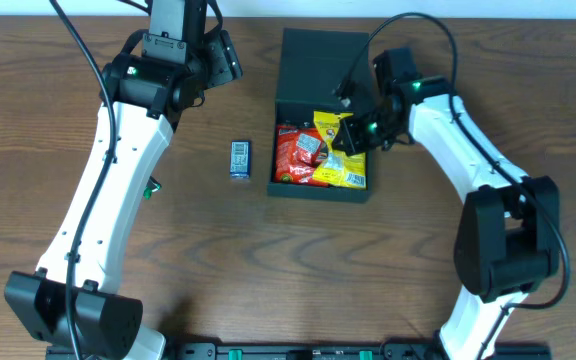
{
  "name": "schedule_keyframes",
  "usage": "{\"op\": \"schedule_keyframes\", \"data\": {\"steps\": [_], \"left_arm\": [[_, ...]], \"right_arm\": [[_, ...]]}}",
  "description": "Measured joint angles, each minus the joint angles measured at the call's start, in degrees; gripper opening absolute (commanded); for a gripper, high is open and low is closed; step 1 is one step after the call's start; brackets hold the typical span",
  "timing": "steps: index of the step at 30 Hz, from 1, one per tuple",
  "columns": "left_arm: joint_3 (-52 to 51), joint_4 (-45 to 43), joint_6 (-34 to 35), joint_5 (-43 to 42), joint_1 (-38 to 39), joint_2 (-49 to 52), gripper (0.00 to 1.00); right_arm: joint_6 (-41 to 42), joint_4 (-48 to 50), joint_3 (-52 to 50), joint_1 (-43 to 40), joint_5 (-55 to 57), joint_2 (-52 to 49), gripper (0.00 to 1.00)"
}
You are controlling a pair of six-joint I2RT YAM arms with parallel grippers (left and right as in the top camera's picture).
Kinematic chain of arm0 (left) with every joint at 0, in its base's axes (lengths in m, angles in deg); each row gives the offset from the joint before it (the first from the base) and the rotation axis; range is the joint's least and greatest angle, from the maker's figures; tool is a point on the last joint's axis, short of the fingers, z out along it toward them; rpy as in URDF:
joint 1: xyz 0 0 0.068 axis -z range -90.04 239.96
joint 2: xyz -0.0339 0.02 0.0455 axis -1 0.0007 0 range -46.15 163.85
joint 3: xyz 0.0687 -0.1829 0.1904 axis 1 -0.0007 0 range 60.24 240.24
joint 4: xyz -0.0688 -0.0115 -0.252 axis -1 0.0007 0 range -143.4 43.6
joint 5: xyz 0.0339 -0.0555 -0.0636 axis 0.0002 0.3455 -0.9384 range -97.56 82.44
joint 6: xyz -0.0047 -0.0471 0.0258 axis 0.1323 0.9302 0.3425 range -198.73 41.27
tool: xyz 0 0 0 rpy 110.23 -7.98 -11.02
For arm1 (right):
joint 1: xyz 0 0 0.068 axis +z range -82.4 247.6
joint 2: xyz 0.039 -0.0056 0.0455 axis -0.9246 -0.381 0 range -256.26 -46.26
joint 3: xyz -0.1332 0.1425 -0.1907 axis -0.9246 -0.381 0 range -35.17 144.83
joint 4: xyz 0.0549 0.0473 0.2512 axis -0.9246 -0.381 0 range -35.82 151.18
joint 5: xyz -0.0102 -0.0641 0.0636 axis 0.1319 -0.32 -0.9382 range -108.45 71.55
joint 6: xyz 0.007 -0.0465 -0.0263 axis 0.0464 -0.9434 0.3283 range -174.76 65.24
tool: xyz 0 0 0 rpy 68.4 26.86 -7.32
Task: Pack container
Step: 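Press the yellow bag down into the box with the right gripper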
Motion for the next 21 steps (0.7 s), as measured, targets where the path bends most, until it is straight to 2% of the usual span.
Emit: {"op": "schedule_keyframes", "data": {"steps": [13, 21], "left_arm": [[0.0, 0.6, -1.9, 0.0, 0.0, 0.0, 0.78], [0.0, 1.7, -2.4, 0.0, 0.0, 0.0, 0.77]], "right_arm": [[0.6, 1.8, -0.7, 1.0, 1.1, -4.0, 0.02], [0.9, -8.9, 11.8, 1.0, -0.2, -4.7, 0.01]]}}
